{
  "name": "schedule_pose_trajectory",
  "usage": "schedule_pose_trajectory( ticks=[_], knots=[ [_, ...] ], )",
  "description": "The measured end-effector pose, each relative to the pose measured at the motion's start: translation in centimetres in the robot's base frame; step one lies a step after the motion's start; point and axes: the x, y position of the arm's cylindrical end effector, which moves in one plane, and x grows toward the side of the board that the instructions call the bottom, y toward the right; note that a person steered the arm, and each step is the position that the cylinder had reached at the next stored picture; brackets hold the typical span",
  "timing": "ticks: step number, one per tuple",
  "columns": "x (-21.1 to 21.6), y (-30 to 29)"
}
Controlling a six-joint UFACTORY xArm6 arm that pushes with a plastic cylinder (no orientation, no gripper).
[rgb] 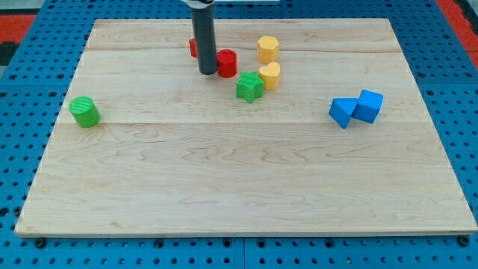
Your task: Move the red circle above to the blue triangle
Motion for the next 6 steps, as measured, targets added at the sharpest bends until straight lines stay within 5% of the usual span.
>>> schedule_pose_trajectory(
  ticks=[3, 4, 6],
  knots=[
    [-3.0, 6.1],
    [-3.0, 14.6],
    [1.8, 21.2]
  ],
)
